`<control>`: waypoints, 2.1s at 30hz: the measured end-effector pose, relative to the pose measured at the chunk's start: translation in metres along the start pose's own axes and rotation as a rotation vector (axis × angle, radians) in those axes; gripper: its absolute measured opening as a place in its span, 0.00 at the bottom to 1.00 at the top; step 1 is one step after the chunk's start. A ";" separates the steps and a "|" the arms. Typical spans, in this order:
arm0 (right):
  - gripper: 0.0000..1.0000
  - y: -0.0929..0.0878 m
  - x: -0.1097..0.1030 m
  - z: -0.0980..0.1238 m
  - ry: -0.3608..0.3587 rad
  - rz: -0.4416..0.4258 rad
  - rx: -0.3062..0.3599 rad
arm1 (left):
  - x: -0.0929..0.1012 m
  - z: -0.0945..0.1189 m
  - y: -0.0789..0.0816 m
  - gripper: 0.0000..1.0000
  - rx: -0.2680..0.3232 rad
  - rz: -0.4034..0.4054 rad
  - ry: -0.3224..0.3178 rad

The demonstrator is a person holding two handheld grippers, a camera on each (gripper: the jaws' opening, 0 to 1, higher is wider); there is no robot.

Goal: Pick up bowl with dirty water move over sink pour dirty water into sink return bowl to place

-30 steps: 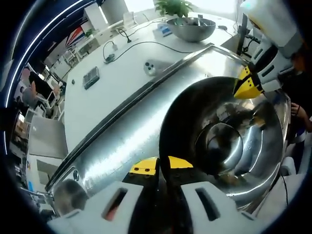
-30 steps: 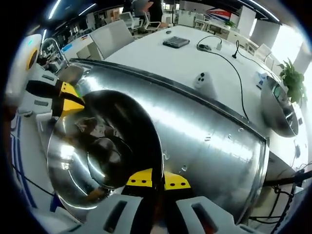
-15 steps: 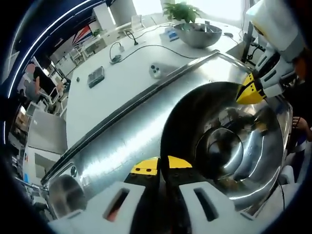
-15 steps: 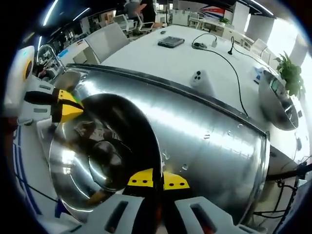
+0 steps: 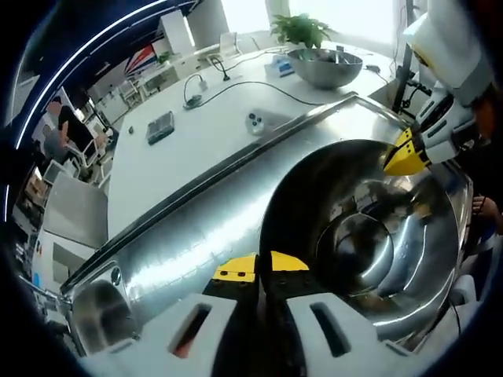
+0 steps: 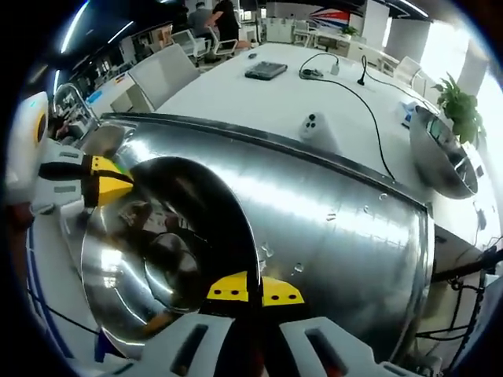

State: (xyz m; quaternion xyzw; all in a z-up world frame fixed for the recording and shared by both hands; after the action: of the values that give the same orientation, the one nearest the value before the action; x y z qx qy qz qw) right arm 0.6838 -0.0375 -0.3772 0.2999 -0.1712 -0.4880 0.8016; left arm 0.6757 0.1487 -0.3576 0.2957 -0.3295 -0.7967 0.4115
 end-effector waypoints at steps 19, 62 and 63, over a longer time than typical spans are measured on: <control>0.00 0.009 -0.008 0.021 -0.021 -0.024 0.024 | -0.006 0.015 0.010 0.00 -0.006 -0.037 0.019; 0.00 0.108 -0.178 0.004 0.131 0.249 -0.057 | -0.142 0.132 -0.067 0.00 -0.128 0.243 0.153; 0.00 0.111 -0.185 0.002 0.135 0.252 -0.052 | -0.146 0.136 -0.071 0.00 -0.132 0.247 0.156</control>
State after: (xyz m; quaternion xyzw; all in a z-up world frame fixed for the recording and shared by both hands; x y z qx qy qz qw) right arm 0.6722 0.1633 -0.3001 0.2872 -0.1407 -0.3666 0.8737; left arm 0.6135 0.3422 -0.3002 0.2862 -0.2775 -0.7345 0.5492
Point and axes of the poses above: the point that each gripper's makers call its tool centre point, and the gripper's own axes: z roughly backward along the fingers, x roughly to its right, y roughly out of its top, the point moved 2 cm from there along z, roughly backward along the fingers, and after that the axes turned 13 degrees about x, right-handed, at the moved point
